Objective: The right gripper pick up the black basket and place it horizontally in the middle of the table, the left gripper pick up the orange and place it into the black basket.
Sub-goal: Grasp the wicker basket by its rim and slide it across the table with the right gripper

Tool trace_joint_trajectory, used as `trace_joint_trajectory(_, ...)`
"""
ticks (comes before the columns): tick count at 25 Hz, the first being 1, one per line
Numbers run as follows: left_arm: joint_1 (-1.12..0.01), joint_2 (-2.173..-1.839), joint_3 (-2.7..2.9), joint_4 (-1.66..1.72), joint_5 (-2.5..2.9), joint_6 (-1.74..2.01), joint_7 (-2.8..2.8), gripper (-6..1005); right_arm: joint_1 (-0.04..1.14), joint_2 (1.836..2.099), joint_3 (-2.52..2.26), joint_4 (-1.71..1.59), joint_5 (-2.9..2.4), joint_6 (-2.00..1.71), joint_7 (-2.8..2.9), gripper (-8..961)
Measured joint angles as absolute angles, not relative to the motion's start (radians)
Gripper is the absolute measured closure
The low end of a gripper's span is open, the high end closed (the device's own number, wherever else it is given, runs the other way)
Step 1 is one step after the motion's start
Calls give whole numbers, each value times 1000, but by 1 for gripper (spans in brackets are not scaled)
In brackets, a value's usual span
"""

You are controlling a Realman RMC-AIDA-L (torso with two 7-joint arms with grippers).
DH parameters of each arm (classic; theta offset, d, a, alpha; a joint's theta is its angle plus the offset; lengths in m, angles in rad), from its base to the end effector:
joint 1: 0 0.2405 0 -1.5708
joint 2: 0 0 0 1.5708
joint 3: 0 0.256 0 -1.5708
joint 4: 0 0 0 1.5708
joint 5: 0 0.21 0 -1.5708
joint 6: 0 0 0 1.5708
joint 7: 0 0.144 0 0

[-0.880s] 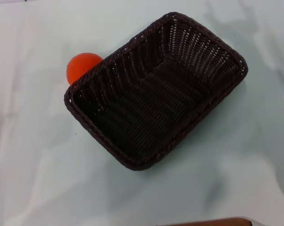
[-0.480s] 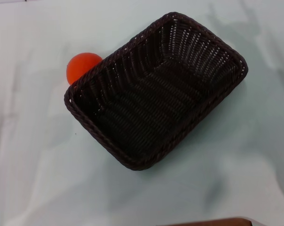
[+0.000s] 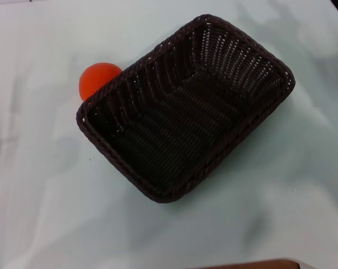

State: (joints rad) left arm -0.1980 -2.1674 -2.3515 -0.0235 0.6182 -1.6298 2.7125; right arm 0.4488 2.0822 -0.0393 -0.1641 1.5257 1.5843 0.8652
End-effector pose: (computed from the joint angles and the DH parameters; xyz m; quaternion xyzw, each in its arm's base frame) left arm -0.3549 0.2193 0.0070 -0.5864 -0.2605 -0.4267 0.6373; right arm 0.3101 0.3101 0.0333 -0.2574 -0.6854 -0.4468 0.5142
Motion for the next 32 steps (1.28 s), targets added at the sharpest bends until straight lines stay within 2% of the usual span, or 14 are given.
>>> trace_joint_trajectory(10, -198, -2167, -2352, -20, 618, -1629, 2712, 185, 521, 2075, -403, -847, 1306, 1559, 1836, 38)
trace_joint_trajectory(12, -198, -2167, -2352, -18, 618, -1628, 2712, 186, 538, 2067, -479, -1003, 1205, 1562, 2026, 38)
trace_joint_trajectory(17, -194, -2167, -2352, -17, 618, -1627, 2711, 186, 636, 2024, -591, -1257, 893, 1656, 2344, 38)
trace_joint_trajectory(19, -193, -2168, -2352, -17, 618, -1627, 2711, 186, 723, 2004, -598, -1285, 720, 1745, 2416, 38)
trace_joint_trajectory(21, -191, -2168, -2352, -17, 618, -1627, 2711, 186, 824, 1997, -602, -1291, 511, 1818, 2455, 38)
trace_joint_trajectory(26, -187, -2169, -2352, -17, 618, -1616, 2711, 186, 911, 2016, -644, -1269, 330, 1843, 2463, 38)
trace_joint_trajectory(32, -181, -2171, -2355, -16, 618, -1600, 2704, 185, 923, 2048, -696, -1196, 319, 1779, 2476, 37)
